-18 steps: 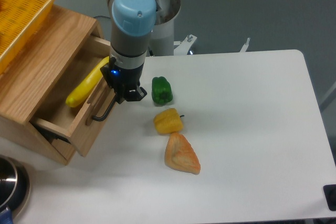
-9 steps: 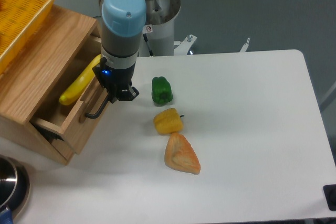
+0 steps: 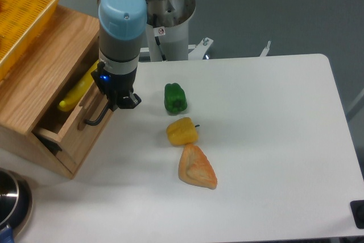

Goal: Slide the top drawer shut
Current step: 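Push the drawer front into the cabinet with the gripper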

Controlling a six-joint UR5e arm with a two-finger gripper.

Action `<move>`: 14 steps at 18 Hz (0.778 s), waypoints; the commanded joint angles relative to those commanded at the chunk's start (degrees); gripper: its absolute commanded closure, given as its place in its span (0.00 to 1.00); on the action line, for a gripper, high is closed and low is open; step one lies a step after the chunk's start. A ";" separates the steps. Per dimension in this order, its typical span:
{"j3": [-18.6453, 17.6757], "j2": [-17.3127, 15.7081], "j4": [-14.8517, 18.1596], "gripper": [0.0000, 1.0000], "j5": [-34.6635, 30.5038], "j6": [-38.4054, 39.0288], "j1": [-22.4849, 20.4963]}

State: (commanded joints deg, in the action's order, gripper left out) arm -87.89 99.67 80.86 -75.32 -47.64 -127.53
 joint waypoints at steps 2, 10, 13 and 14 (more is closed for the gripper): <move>0.00 0.09 0.00 1.00 0.26 0.18 0.44; 0.00 -0.09 0.00 1.00 1.32 0.53 1.32; 0.00 -0.09 0.00 1.00 1.32 1.05 2.11; 0.00 -0.09 -0.09 1.00 1.32 1.49 2.20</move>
State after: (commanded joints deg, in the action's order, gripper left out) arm -87.89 99.58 80.77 -74.00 -46.15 -125.33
